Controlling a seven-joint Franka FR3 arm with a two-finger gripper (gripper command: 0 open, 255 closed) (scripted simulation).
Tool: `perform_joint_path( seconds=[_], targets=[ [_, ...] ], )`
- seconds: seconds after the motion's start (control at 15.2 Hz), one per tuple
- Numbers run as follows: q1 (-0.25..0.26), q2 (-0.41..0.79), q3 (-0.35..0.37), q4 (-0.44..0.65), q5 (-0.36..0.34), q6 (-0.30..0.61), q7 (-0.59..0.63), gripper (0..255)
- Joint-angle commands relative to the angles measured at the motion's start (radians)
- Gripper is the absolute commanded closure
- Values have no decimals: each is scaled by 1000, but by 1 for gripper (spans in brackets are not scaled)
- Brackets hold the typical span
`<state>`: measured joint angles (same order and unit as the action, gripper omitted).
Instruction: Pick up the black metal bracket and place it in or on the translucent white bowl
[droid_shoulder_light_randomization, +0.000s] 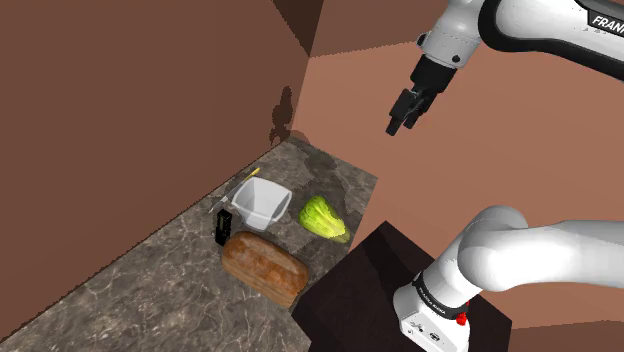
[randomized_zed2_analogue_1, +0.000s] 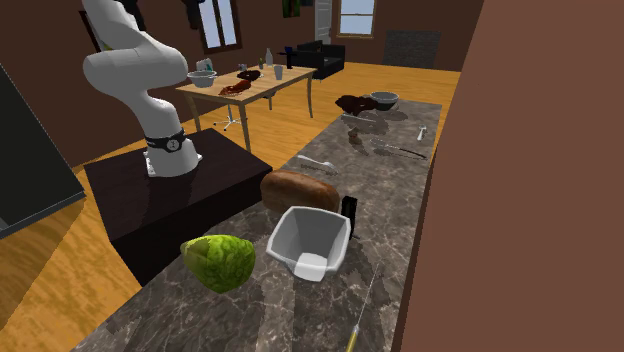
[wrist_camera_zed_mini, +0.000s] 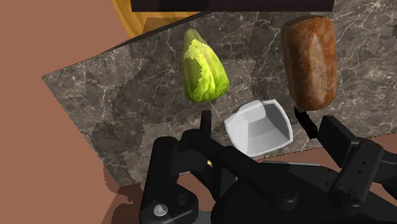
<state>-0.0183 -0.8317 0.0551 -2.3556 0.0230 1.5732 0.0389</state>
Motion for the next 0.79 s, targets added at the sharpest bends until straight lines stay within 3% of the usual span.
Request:
perform_joint_path(
  seconds=[0.0,0.73],
  targets=[
    [0,0,0,0,0,0,0,0],
    [7,253,163,-79,101,301,230,0]
  ],
)
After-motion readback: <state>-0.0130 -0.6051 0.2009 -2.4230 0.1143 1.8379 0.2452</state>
